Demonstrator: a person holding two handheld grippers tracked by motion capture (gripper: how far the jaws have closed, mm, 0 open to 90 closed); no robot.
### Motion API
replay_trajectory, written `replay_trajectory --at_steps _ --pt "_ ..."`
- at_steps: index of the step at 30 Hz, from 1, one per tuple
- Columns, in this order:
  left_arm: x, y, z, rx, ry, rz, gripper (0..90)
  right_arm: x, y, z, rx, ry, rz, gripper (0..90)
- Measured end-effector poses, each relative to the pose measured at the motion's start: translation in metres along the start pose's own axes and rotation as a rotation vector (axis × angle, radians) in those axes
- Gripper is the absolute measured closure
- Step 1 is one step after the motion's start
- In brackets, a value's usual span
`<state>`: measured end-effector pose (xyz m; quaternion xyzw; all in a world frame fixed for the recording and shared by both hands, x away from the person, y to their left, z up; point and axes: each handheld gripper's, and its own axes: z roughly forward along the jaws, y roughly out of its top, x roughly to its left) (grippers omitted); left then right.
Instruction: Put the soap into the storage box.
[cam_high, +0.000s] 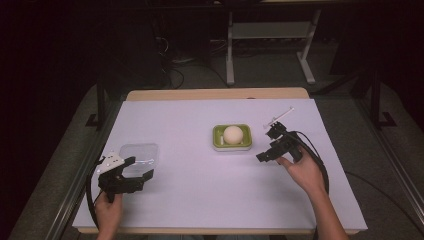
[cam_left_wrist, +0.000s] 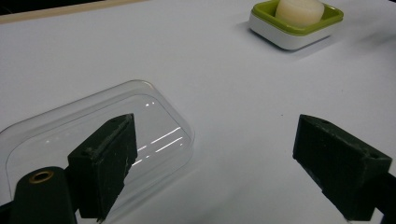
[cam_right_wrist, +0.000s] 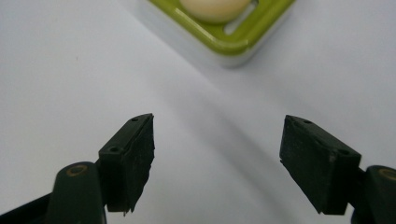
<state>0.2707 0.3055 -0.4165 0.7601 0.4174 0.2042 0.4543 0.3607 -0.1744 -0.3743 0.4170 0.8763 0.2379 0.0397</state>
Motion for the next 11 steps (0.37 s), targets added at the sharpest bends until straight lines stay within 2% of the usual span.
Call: replay_trajectory --at_steps 1,2,3,4,5,7,8,10,11 --pt "0.0 0.0 0.0 0.0 0.0 0.0 12.9 0.0 0.0 0.0 0.0 0.0 0.0 25.5" --pt "0.0 0.0 0.0 0.001 -0.002 0.001 12.9 0.001 -0.013 -0.002 -0.004 -0.008 0.005 25.5" --pt "0.0 0.0 0.0 0.001 -0.002 0.001 12.9 0.001 -0.013 -0.002 -0.004 -0.008 0.005 25.5" --pt "-0.001 0.0 0.0 0.006 -0.002 0.003 12.9 0.003 -0.025 -0.004 -0.021 0.0 0.008 25.5" --pt "-0.001 0.0 0.0 0.006 -0.002 0.003 12.9 0.003 -0.025 -0.004 -0.021 0.0 0.008 25.5" --pt "-0.002 0.0 0.0 -0.001 -0.005 0.003 12.9 0.006 -0.04 -0.006 -0.052 0.002 -0.004 25.0" --pt "-0.002 0.0 0.0 -0.003 -0.005 0.01 12.9 0.013 -0.057 -0.008 -0.064 -0.016 0.0 21.7" --pt "-0.003 0.0 0.001 0.003 -0.008 0.014 12.9 0.018 -0.072 -0.009 -0.092 -0.018 -0.002 20.8" --pt "-0.003 0.0 0.001 0.003 -0.008 0.014 12.9 0.018 -0.072 -0.009 -0.092 -0.018 -0.002 20.8"
